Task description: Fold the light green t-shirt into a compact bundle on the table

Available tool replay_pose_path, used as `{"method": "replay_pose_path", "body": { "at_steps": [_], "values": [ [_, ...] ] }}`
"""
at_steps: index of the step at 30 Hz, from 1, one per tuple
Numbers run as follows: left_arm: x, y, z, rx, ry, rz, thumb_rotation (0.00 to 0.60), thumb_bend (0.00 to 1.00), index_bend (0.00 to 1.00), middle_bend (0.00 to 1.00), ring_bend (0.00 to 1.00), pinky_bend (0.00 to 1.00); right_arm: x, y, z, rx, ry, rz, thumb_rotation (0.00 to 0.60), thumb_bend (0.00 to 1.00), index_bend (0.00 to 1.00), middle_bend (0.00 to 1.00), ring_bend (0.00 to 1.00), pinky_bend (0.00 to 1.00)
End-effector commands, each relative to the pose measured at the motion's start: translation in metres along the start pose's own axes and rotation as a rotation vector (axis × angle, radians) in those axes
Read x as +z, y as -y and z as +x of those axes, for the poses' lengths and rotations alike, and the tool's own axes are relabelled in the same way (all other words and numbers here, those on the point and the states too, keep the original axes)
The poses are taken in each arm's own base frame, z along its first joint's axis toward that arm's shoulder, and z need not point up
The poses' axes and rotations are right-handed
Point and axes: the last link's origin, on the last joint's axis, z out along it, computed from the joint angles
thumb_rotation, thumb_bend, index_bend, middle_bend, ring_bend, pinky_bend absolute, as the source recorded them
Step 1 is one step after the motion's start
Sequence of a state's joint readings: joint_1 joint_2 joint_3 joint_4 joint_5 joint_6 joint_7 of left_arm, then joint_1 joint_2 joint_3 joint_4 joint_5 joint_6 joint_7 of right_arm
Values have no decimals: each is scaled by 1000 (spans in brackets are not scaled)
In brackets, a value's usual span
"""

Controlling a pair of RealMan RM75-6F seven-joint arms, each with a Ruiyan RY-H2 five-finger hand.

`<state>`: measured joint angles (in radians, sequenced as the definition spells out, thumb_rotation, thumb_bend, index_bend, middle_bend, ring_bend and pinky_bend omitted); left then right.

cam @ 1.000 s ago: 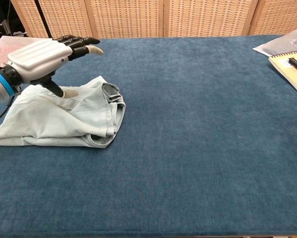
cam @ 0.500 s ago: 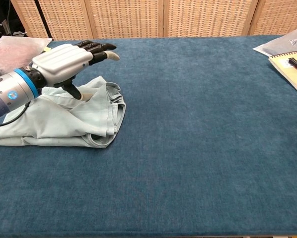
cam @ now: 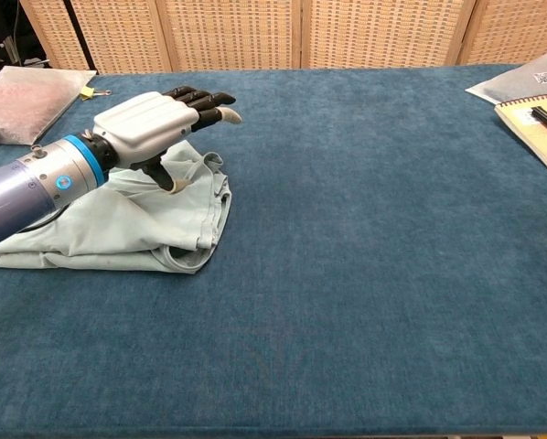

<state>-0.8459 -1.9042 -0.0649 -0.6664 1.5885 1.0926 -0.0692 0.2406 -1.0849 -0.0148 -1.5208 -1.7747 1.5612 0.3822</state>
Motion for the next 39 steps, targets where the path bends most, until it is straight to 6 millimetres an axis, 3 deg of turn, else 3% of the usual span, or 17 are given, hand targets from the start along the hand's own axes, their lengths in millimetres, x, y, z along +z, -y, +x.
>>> {"method": "replay_pose_path", "body": {
  "at_steps": [1,16,25,28,34,39],
  "values": [
    [5,-2,0,3,4,-1,600,244,0,0,0,0,0,-1,1,1,-2,-2,600,156,0,0,0,55],
    [27,-8,1,9,-2,21,600,247,0,0,0,0,1,-4,2,6,-2,-15,600,156,0,0,0,55],
    [27,-6,1,12,4,23,600,240,0,0,0,0,1,-4,2,8,-2,-14,600,156,0,0,0,55],
    [25,-6,4,5,-11,23,600,208,0,0,0,0,1,-3,2,8,-2,-13,600,156,0,0,0,55],
    [19,0,8,15,-21,30,600,6,0,0,0,0,1,-2,2,8,-2,-9,600,156,0,0,0,55],
    [6,9,15,36,-30,49,600,0,0,0,0,0,0,0,1,6,0,-2,600,156,0,0,0,55]
  ]
}}
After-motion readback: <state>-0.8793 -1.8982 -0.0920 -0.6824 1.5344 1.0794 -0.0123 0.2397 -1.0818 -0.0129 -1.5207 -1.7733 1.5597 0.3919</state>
